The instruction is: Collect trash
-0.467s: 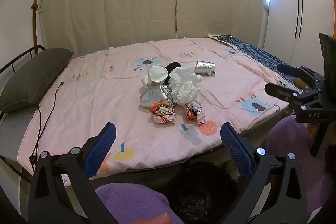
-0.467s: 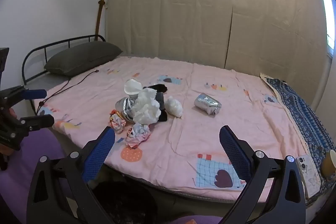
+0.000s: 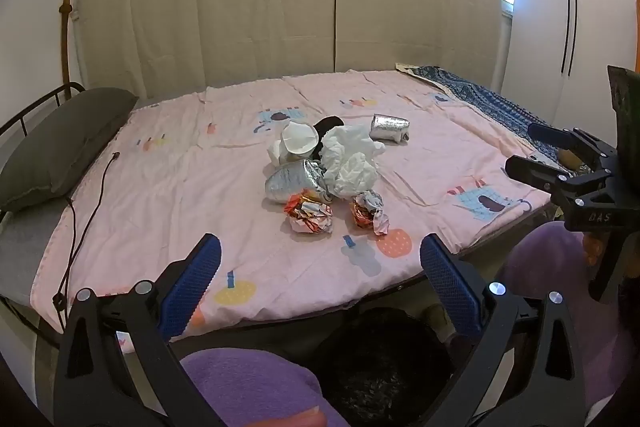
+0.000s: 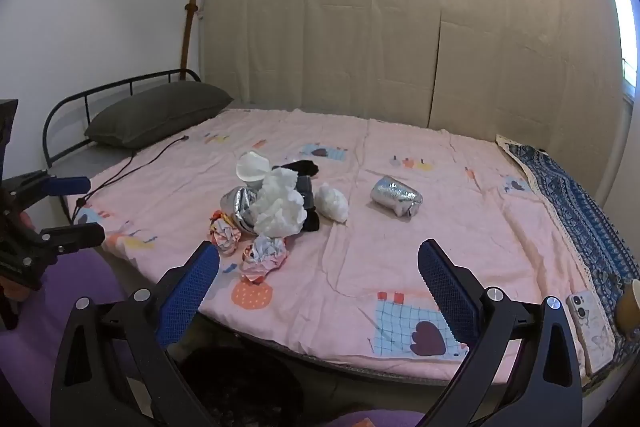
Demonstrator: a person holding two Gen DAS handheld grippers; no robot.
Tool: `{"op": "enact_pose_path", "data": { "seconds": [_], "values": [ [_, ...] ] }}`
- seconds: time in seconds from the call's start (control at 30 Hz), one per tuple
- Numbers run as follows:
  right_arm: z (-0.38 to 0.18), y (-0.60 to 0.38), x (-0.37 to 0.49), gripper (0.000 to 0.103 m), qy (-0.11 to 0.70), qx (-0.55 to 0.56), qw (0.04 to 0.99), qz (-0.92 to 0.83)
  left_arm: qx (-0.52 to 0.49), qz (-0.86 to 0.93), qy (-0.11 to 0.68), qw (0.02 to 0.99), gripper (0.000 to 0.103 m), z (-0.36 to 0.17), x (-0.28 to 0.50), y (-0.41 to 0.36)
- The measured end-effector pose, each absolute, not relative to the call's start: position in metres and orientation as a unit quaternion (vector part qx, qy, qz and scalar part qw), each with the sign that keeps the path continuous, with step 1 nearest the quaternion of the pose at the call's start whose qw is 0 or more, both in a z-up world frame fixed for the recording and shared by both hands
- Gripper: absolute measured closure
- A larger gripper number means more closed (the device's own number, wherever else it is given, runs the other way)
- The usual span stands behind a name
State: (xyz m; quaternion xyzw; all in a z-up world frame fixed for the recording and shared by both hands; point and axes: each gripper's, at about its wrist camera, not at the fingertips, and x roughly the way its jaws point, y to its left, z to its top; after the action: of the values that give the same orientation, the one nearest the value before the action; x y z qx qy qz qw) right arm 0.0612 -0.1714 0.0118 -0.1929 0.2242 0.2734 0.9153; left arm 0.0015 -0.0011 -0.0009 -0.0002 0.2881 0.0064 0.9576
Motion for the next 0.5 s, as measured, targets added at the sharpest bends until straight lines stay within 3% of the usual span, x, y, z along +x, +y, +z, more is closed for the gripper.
{"op": "enact_pose_path", "data": {
  "seconds": [0.5],
  "values": [
    [0.0108, -0.1704, 0.0607, 0.007, 0.223, -0.193, 0.917, 0.270, 0.000, 0.006, 0.288, 0.958, 0.006, -0.0007, 0.0002, -0.0013]
  ]
}}
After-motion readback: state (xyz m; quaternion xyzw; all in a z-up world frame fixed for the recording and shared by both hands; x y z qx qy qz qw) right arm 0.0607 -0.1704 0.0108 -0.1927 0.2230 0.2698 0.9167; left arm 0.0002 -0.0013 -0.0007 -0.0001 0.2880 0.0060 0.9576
